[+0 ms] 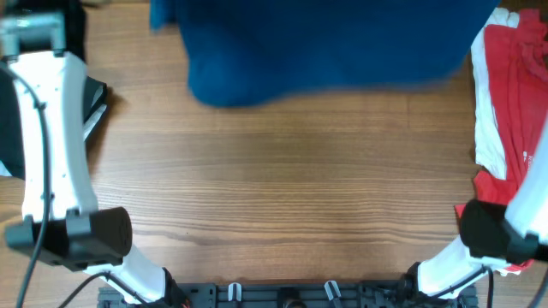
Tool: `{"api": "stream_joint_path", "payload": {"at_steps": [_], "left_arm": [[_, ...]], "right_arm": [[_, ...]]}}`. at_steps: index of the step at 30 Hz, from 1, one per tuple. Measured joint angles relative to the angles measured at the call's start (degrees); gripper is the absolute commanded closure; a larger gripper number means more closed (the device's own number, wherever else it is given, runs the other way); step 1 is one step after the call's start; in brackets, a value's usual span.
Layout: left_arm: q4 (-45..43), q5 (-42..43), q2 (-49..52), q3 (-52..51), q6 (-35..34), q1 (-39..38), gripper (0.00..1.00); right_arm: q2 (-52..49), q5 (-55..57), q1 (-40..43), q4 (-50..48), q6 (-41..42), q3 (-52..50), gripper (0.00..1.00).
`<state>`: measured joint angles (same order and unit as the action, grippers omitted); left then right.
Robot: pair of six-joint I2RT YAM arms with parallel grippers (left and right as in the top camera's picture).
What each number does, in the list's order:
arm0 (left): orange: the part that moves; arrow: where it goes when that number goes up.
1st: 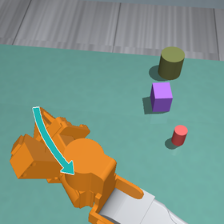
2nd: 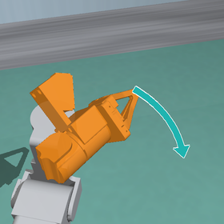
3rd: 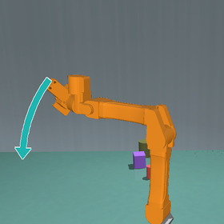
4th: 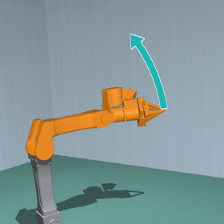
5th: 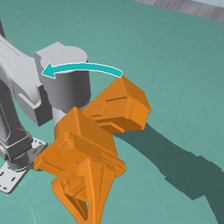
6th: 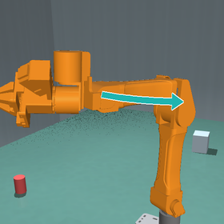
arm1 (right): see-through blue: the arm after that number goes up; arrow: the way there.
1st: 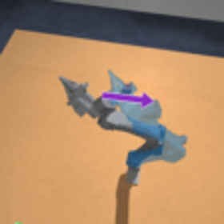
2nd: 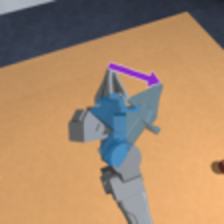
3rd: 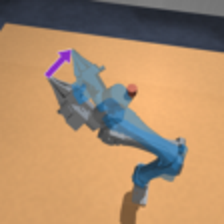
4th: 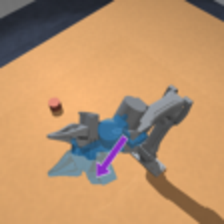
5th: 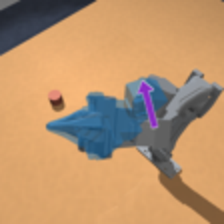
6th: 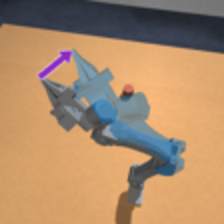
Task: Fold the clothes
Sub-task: 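Lift the polo with both grippers and stretch it apart, then lay the polo flat on the table with both grippers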
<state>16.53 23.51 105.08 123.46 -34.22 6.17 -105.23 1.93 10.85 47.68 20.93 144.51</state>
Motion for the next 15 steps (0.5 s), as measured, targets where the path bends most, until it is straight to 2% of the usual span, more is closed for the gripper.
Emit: {"api": "stream_joint_path", "payload": {"at_steps": [2,4,5,7,10,13,15], "left_arm": [[7.91,0.2,-2.03,8.79,0.39,0.0,0.96],[19.39,0.42,-4.76,12.11,2.56,-0.11,0.96],[31.12,0.42,-5.95,13.09,4.52,-0.37,0.96],[48.72,0.39,-4.83,12.57,8.02,-1.29,0.96],[68.48,-0.98,2.75,7.32,14.32,-3.37,0.96],[75.78,-4.55,9.66,-1.75,18.56,-5.38,0.96],[75.73,-6.05,11.28,-7.13,19.71,-5.7,0.96]], "right_arm": [[2.6,0.0,0.22,4.37,-1.11,3.52,0.96],[3.06,0.04,0.13,13.94,-2.21,3.76,0.96],[2.14,0.07,0.13,18.75,-2.69,2.95,0.96],[-2.69,0.46,0.13,28.3,-3.26,-0.15,0.96],[-12.7,1.86,0.13,39.91,-4.72,-5.9,0.96],[-17.57,2.19,0.13,44.09,-7.8,-12.66,0.96],[-17.46,2.03,0.13,44.04,-8.68,-15.47,0.96]]}}
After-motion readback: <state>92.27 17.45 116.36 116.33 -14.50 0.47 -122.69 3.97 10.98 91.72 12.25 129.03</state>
